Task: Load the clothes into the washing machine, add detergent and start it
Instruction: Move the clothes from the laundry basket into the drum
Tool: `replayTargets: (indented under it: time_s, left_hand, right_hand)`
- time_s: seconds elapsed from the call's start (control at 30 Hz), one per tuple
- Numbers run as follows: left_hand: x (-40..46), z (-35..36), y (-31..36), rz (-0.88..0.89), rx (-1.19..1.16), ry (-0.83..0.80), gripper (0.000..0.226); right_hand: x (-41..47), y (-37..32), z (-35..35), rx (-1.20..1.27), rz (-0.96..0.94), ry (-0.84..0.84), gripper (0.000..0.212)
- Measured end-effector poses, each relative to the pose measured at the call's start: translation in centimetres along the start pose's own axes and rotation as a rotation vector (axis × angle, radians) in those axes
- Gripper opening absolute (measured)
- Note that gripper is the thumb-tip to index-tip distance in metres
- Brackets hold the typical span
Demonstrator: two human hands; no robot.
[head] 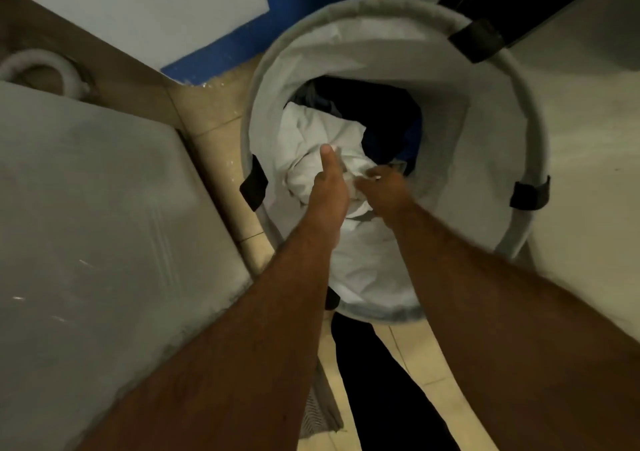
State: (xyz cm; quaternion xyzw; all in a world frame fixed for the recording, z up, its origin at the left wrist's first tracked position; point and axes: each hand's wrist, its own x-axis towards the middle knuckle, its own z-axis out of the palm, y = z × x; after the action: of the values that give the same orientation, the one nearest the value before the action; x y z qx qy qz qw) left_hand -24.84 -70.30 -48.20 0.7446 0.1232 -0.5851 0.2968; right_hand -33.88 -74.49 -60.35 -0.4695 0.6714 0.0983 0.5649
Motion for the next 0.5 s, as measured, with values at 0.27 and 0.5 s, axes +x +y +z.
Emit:
replayTargets:
  time_s: [0.27, 0.5]
  left_hand:
    - [-5.8, -0.4, -1.0, -0.003, -0.142, 0.059, 0.075]
    - [-18.0, -1.6, 3.6, -0.215, -0.609, -0.148, 0.085]
  right_hand:
    - [-9.4, -2.5, -4.3, 0.622, 0.076, -0.006, 0.021]
    - [-25.5, -11.2, -13.0, 0.813, 0.17, -0.263, 0.024]
